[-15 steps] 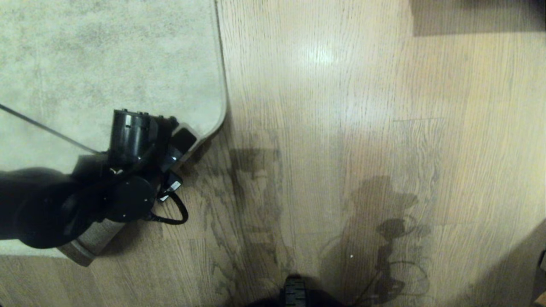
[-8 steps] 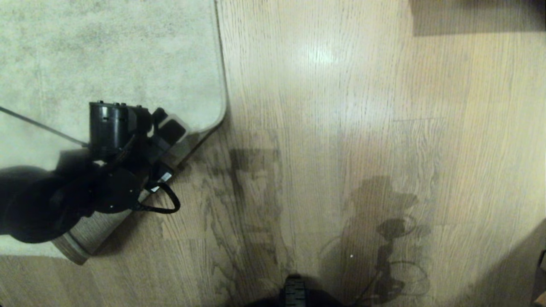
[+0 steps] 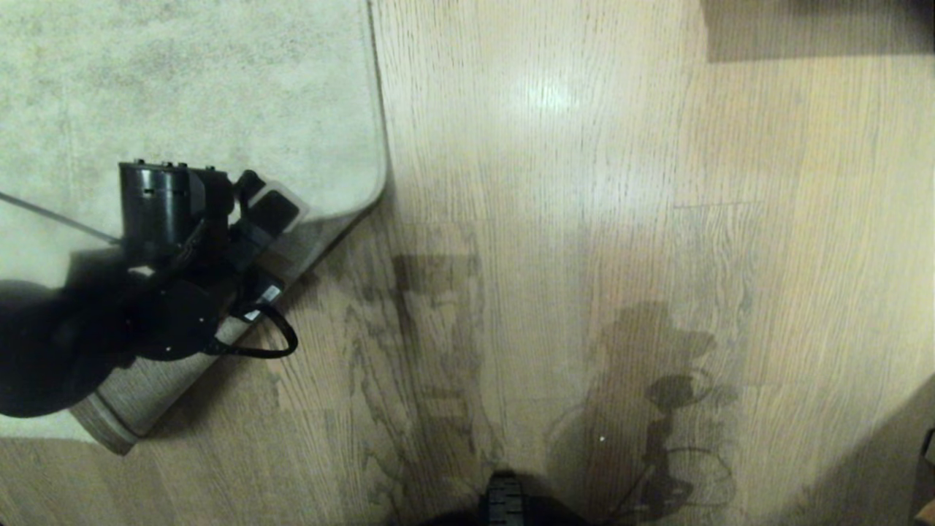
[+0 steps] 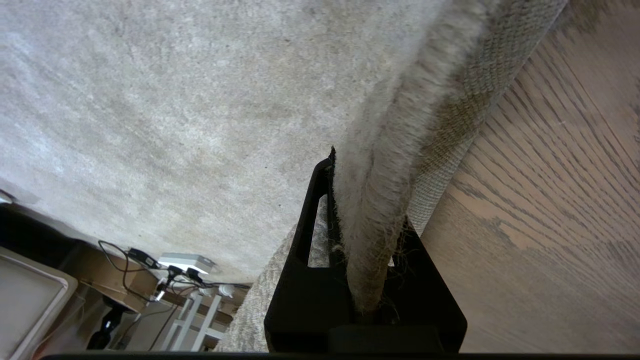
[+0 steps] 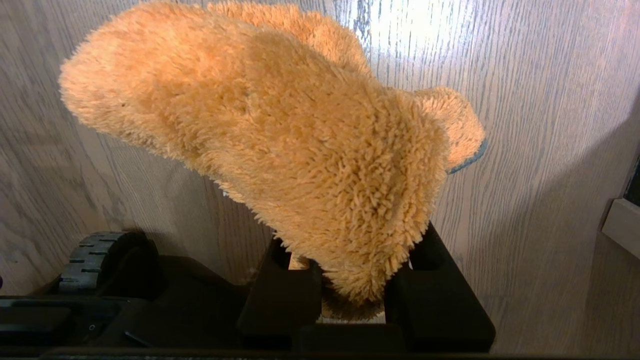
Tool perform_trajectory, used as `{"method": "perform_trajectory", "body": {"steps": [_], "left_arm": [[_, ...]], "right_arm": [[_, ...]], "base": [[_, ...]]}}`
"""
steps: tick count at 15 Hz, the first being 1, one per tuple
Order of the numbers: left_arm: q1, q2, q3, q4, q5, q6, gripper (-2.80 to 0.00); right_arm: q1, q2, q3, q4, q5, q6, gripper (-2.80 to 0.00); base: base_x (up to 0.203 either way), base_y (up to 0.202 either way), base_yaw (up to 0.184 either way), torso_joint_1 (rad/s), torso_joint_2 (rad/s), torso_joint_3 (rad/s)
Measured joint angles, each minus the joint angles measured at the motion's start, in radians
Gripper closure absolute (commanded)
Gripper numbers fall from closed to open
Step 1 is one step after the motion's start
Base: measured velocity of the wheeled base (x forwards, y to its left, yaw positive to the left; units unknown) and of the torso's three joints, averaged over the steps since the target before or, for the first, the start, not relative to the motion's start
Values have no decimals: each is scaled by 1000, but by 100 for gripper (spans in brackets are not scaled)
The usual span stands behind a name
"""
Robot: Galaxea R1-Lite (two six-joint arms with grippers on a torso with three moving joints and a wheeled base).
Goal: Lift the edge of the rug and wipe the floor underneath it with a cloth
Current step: Lift up the carpet
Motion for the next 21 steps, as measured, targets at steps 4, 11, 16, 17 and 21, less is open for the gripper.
{"method": "perform_trajectory", "body": {"steps": [4,11,16,17,21], "left_arm": [[1,-9,3,0,-3,-13,0],[-1,-21,65,-5,-3,-47,0],[0,-27,71,-3,1,-52,0],[0,-27,72,-2,1,-60,0],[0,-27,71,-1,5,-63,0]], "right_arm": [[0,0,0,0,0,0,0],[0,0,0,0,0,0,0],[0,0,0,0,0,0,0],[0,0,0,0,0,0,0],[0,0,0,0,0,0,0]], "base": [[0,0,0,0,0,0],[0,0,0,0,0,0],[0,0,0,0,0,0],[0,0,0,0,0,0],[0,0,0,0,0,0]]}}
